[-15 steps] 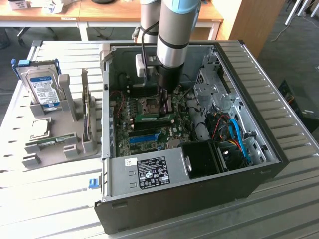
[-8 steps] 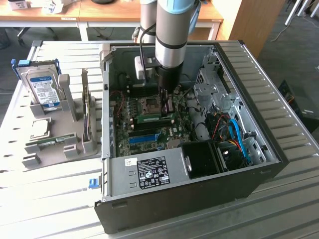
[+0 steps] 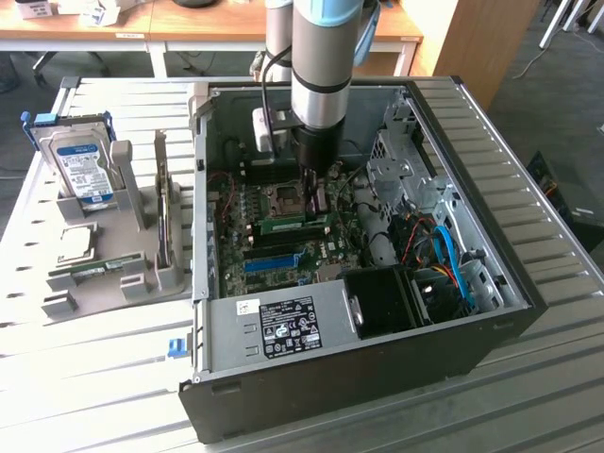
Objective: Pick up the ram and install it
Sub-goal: 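Insert the ram into the slot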
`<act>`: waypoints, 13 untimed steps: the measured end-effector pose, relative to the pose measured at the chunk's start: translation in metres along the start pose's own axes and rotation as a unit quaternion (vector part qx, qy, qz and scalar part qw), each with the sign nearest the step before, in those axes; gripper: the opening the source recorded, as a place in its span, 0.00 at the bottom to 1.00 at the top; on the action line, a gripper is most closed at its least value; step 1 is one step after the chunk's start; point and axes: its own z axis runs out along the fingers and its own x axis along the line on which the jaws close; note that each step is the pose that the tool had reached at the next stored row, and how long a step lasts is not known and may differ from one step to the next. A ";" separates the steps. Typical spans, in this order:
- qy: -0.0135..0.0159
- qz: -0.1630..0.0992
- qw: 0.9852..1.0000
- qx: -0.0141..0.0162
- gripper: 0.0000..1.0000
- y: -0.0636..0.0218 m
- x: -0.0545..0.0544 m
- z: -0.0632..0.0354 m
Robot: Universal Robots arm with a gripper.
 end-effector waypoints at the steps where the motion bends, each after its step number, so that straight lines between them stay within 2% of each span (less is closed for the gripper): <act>1: 0.000 0.000 1.000 0.000 0.12 0.0014 0.000 0.0000; 8: 0.000 0.000 1.000 0.002 0.12 0.0112 0.000 -0.0006; 13: 0.000 0.001 1.000 0.002 0.12 0.0114 0.000 -0.0006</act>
